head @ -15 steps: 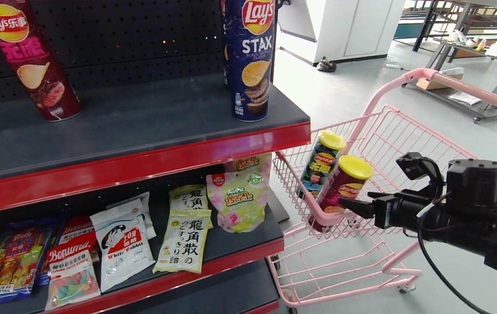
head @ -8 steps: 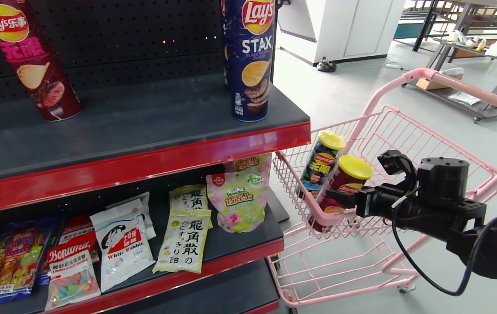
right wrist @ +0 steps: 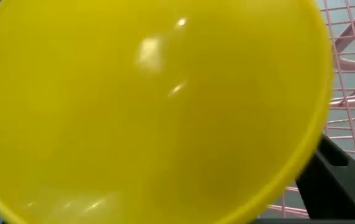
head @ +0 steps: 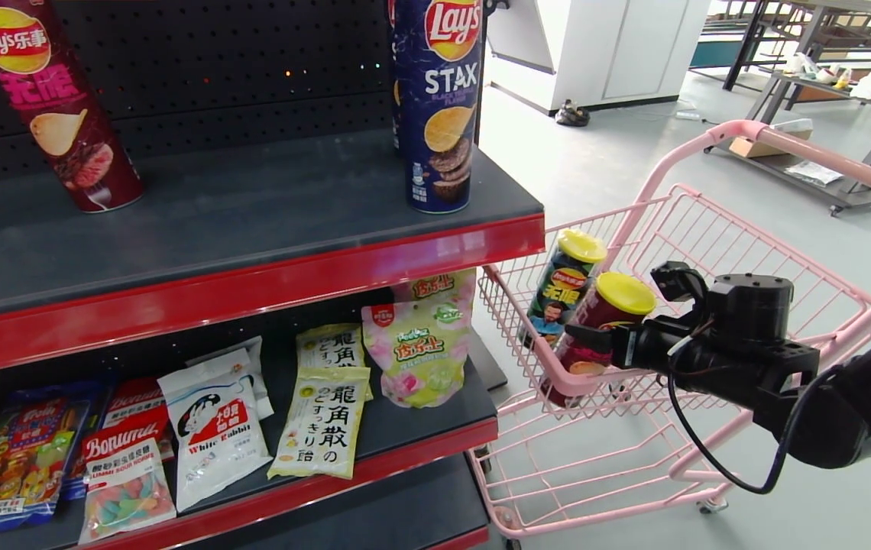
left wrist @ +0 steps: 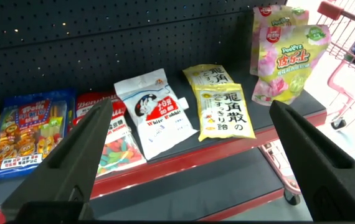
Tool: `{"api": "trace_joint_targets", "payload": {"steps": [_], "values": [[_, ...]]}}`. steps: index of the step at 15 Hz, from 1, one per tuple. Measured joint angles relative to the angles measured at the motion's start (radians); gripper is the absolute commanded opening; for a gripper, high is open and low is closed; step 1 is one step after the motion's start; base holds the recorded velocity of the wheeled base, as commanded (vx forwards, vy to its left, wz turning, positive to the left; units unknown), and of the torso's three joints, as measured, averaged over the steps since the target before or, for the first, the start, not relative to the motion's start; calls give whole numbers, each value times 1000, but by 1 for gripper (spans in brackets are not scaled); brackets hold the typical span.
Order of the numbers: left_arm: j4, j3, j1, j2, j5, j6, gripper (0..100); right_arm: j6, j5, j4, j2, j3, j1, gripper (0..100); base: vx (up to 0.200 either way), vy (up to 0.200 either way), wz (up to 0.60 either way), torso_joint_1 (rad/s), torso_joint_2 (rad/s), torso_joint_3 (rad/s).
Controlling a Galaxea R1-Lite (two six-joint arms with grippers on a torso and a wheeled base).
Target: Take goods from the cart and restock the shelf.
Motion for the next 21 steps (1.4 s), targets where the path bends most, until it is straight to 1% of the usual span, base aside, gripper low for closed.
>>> {"api": "trace_joint_targets", "payload": {"steps": [7,13,14,16,18,20,21], "values": [[0,0,0,0,0,4,100,-2,-1,3,-4,9,5,0,0,0,0,0,0,0],[0,0,0,0,0,3,100,-43,-11,32,-171,7,-5,0,0,0,0,0,0,0],[0,0,0,0,0,3,100,-46,-11,51,-200,-3,-7,0,0,0,0,0,0,0],[0,0,0,0,0,2,100,-47,-11,143,-270,-37,-16,0,0,0,0,0,0,0],[0,0,0,0,-1,2,100,-59,-11,204,-335,-66,-31,0,0,0,0,0,0,0],[0,0,0,0,0,2,100,-87,-11,250,-403,-77,-51,0,0,0,0,0,0,0],[0,0,0,0,0,2,100,-94,-11,296,-446,-81,-59,0,0,0,0,0,0,0]]}}
